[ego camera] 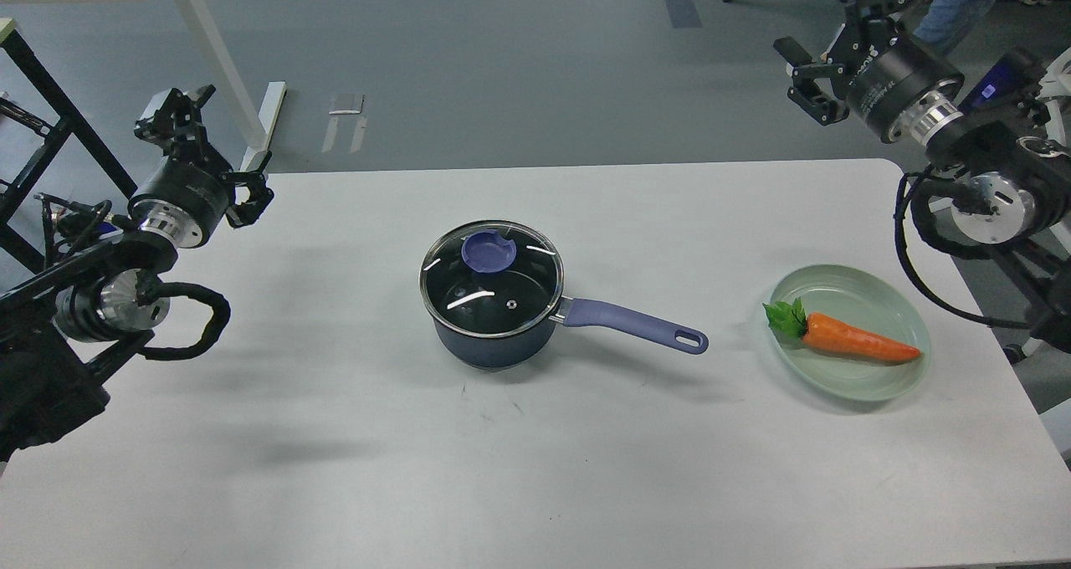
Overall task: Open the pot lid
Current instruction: 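Reach the right gripper to the purple pot handle and grasp it, then move the left gripper over the pot and grasp the blue lid knob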
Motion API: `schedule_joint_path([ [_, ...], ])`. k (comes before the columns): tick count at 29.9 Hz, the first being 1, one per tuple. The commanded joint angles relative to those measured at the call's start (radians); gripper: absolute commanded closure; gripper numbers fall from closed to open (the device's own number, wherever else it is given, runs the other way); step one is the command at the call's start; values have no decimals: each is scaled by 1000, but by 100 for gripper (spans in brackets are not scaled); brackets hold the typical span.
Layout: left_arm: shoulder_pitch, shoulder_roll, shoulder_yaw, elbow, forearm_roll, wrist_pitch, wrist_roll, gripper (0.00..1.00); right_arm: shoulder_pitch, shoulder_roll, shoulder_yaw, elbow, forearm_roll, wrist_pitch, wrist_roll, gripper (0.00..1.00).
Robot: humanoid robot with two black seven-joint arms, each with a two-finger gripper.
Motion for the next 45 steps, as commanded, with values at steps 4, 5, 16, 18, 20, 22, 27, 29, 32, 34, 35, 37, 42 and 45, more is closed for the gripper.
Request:
schedule_joint_path([
  [4,0,2,-16,-15,13,-5,-5,1,133,-89,-251,223,-461,-11,2,0],
  [5,0,2,-17,-17,13,-5,-5,1,154,-99,-288,249,-511,-11,2,0],
  [16,0,2,-30,-22,28,-6,-8,1,340,-33,-690,335,-1096,-11,10,0],
  [18,-1,7,-28,-29,30,-6,-8,1,340,-19,-719,335,-1176,-12,13,2],
  [20,0,17,-30,-34,48,-6,-8,1,337,2,-750,324,-1214,-14,13,4],
  [22,0,21,-30,-45,60,-6,-8,1,331,25,-779,297,-1230,-14,13,4],
  [27,-1,22,-28,-49,63,-6,-8,1,325,65,-850,251,-1242,-29,15,9],
  [29,-1,22,-28,-49,63,-6,-8,1,323,73,-873,246,-1251,-29,15,22],
  [32,-1,21,-27,-49,63,-10,-8,1,322,96,-887,225,-1276,-29,13,34],
  [34,-1,19,-27,-49,65,-17,-8,1,322,104,-887,221,-1277,-27,13,39],
  [35,-3,19,-27,-49,65,-17,-8,1,322,107,-888,220,-1277,-27,13,43],
  [37,-5,21,-27,-49,65,-20,-8,1,325,119,-893,218,-1277,-27,13,57],
  [42,-9,22,-27,-49,65,-23,-8,1,335,127,-894,205,-1277,-27,7,64],
  [45,-12,24,-27,-49,66,-23,-6,1,346,127,-894,205,-1277,-27,5,64],
])
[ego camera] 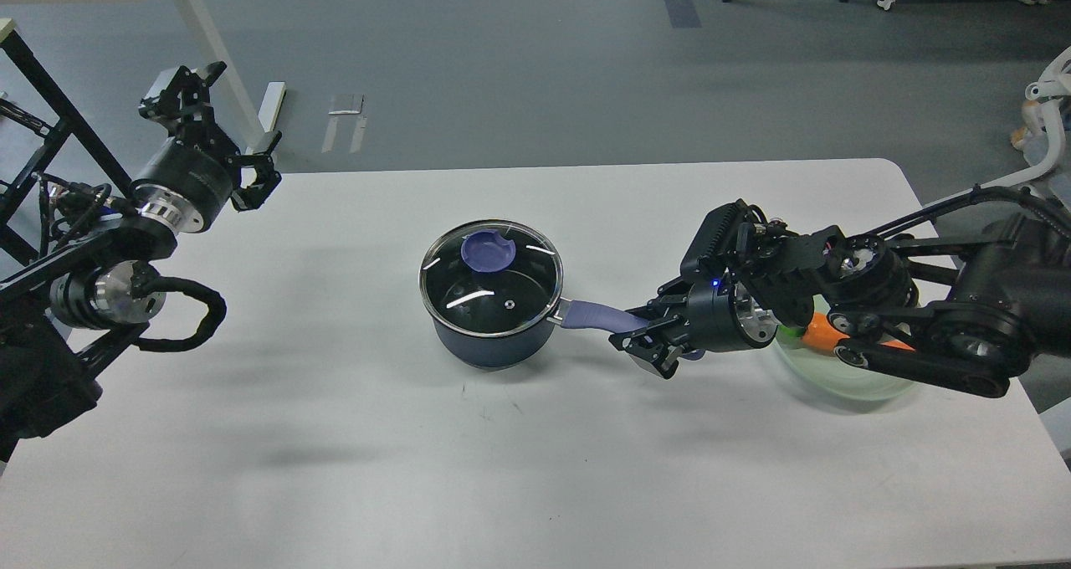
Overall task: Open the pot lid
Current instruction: 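Move the left gripper over the pot and grasp the blue lid knob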
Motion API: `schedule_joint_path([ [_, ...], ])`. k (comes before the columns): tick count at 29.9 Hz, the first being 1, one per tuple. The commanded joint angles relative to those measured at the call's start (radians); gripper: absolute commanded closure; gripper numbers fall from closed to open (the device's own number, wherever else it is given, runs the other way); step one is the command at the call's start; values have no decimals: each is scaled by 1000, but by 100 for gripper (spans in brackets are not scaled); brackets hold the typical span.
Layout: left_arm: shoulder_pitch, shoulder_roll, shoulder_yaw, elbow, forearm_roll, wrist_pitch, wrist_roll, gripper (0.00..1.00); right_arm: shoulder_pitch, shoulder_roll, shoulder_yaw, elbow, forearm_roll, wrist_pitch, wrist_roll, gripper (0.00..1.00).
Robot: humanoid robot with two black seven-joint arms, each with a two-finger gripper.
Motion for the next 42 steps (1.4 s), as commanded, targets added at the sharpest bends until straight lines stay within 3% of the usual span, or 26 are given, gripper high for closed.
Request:
schedule_joint_path([
  [1,-3,2,0,0,9,0,1,1,17,-1,0,-2,2,-1,-2,64],
  [5,-8,6,1,-6,47,0,1,1,23,-1,-1,0,2,1,-2,65],
  [9,-8,10,11,-73,170,8,0,1,23,1,-14,0,2,2,0,72],
  [12,-6,28,11,-156,349,17,-3,1,23,1,-14,0,2,2,0,79],
  [15,-8,31,4,-225,560,26,-5,1,23,1,-14,0,2,2,0,80],
  [20,-27,8,11,-301,976,112,-8,1,20,-1,-15,1,2,1,0,80],
  [26,-75,-64,46,-305,1337,219,-6,1,21,-1,-15,1,2,1,3,80],
  [34,-184,-61,302,-287,1701,327,6,2,15,10,-15,1,2,2,5,80],
  [42,-238,-67,409,-170,1795,336,28,2,8,11,-14,1,3,1,6,80],
])
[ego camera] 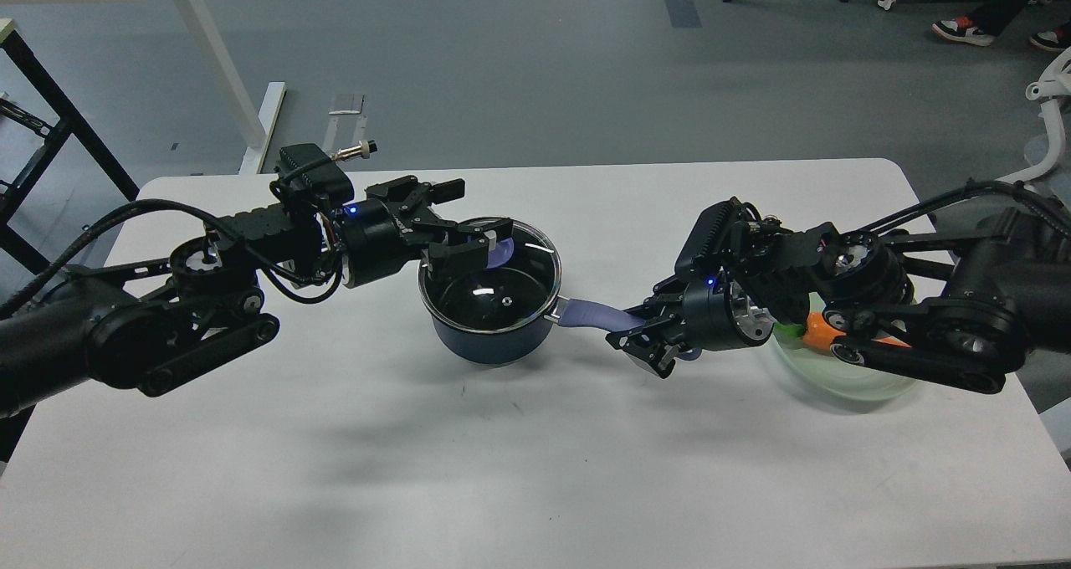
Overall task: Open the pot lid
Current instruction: 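Move the left gripper over the pot and grasp the blue lid knob, then lift the glass lid off the pot with the left gripper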
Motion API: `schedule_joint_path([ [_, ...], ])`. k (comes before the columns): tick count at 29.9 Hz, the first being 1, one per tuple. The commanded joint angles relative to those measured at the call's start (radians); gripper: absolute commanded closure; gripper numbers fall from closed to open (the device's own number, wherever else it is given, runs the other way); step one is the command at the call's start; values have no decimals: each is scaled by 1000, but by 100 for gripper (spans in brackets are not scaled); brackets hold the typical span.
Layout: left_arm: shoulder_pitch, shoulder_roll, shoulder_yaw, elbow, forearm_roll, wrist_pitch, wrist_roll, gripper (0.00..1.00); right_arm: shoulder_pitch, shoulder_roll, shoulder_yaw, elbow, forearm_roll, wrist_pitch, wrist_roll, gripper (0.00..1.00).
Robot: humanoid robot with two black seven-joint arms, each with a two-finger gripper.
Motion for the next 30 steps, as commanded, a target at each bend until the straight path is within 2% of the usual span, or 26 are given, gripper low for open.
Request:
schedule_joint_path([
  [1,-14,-6,39,41,28,4,-1,2,-3,0,0,1,1,0,0,80],
  [9,-18,-15,112,41,97,91,-7,4,-1,0,0,7,7,0,15,80],
  [22,-24,-79,144,51,101,93,-10,5,9,27,0,7,2,0,20,80],
  [24,-26,-79,161,60,103,93,-12,9,11,28,0,7,2,0,20,80],
  [26,-24,-78,168,67,103,93,-12,20,12,28,2,5,2,0,20,80],
  [30,-24,-73,170,71,103,91,-15,27,9,28,0,5,2,0,20,80],
])
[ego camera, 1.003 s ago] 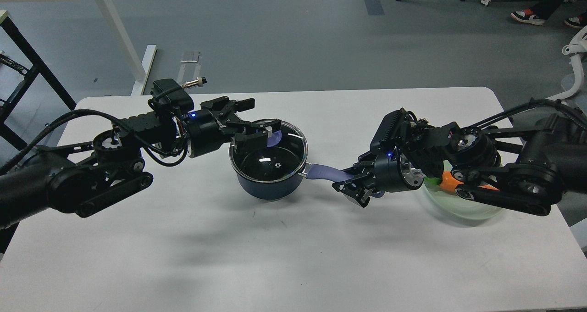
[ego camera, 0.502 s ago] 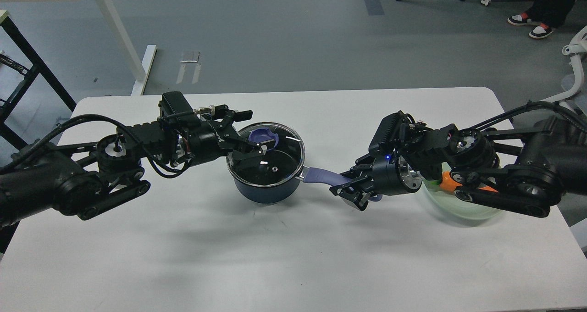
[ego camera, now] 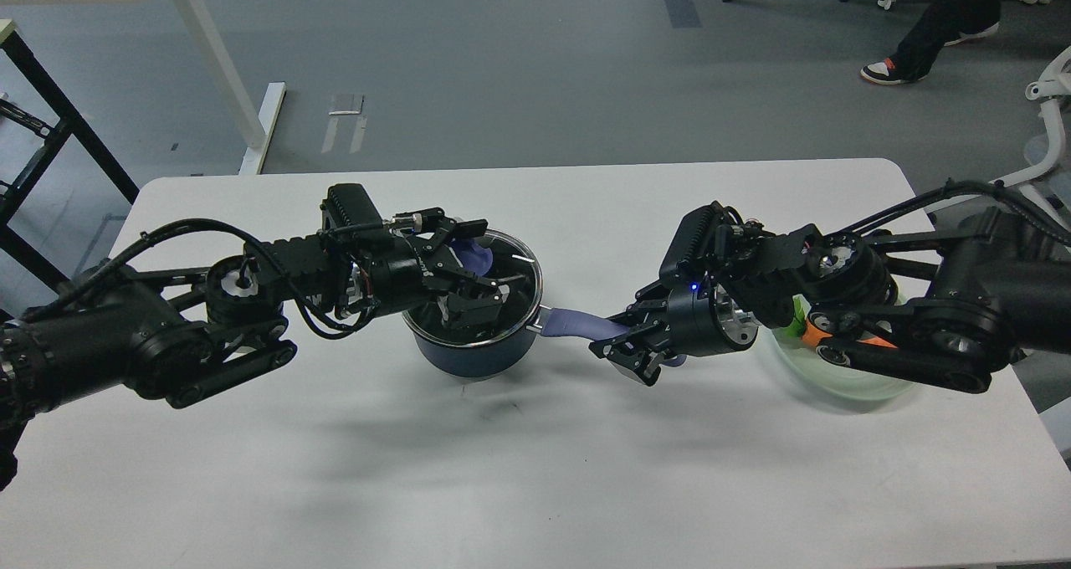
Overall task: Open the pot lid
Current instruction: 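Lift the glass lid off the pot with the left gripper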
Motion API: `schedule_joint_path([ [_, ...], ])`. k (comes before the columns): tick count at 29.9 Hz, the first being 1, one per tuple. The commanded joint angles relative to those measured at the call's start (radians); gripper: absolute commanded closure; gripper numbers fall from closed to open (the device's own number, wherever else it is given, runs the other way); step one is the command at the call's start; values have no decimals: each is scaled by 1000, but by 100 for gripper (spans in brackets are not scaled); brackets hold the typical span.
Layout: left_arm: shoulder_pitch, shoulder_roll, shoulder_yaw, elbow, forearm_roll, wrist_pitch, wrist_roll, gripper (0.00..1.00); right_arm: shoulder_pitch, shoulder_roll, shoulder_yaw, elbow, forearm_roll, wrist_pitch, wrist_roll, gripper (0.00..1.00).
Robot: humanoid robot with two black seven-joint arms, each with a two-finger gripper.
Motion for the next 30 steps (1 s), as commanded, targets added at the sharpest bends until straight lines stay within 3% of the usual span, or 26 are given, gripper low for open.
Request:
schedule_joint_path([
  [1,1,4,3,4,0,-4,-3,27,-4,0,0,1,0,0,0,80],
  [12,-6,12,-2,-4,-10,-9,-3,13,-13,8,-2,1,0,0,0,80],
  [25,-8,33,2,-29,-1,-9,-3,11,-10,11,-15,1,-5,2,0,79],
  [30,1,32,3,-24,-1,-9,-3,16,-15,9,-17,1,-3,2,0,79],
])
